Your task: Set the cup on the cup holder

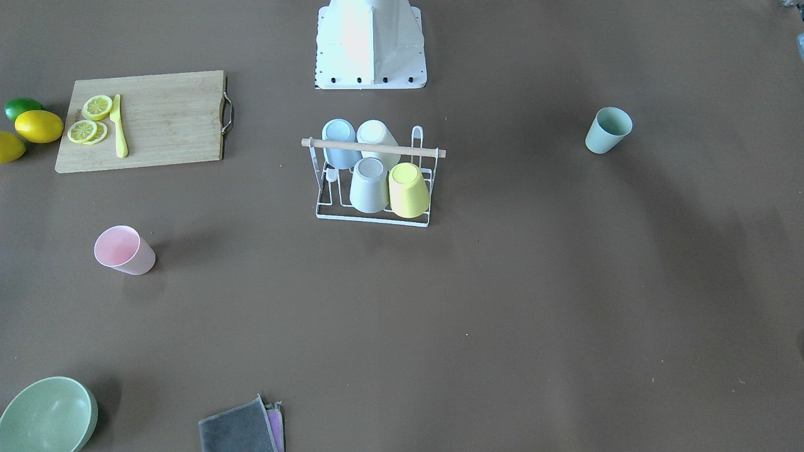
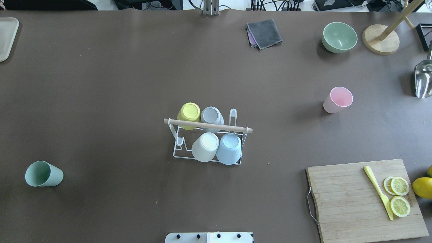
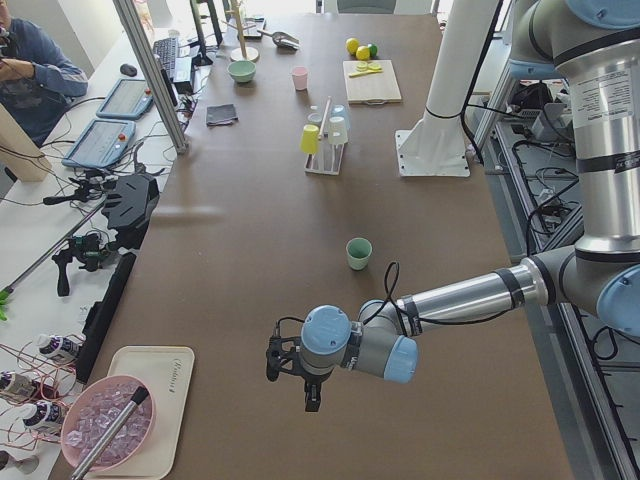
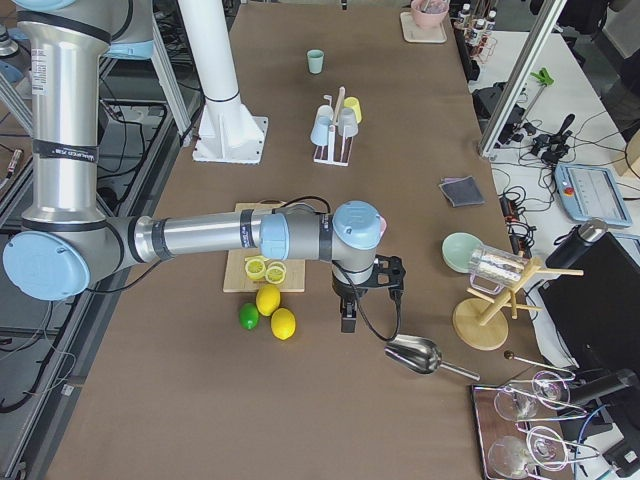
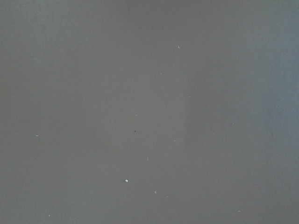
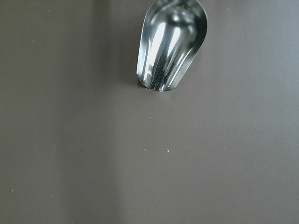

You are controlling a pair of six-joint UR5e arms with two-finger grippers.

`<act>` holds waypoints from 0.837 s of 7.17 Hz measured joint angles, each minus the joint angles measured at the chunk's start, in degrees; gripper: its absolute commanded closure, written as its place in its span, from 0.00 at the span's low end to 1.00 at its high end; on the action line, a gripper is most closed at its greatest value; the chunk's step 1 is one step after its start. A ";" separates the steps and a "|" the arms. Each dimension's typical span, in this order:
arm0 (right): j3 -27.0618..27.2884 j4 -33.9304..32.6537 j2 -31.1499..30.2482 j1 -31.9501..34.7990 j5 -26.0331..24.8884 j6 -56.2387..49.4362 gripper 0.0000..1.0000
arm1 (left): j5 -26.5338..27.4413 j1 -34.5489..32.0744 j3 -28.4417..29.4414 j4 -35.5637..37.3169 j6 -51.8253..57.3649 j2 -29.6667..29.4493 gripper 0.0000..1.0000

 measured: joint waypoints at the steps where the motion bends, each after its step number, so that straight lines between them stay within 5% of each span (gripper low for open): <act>1: 0.08 0.00 -0.03 0.02 0.00 -0.05 0.00 | -0.04 0.00 -0.05 0.03 -0.60 0.09 0.02; 4: 0.31 0.00 0.04 0.03 0.05 0.08 0.00 | -0.91 -0.01 -1.33 3.24 -2.34 -0.08 0.02; 6: 0.36 0.00 0.01 0.03 0.16 0.14 0.00 | -5.27 -0.01 -4.08 12.37 -2.44 -1.61 0.02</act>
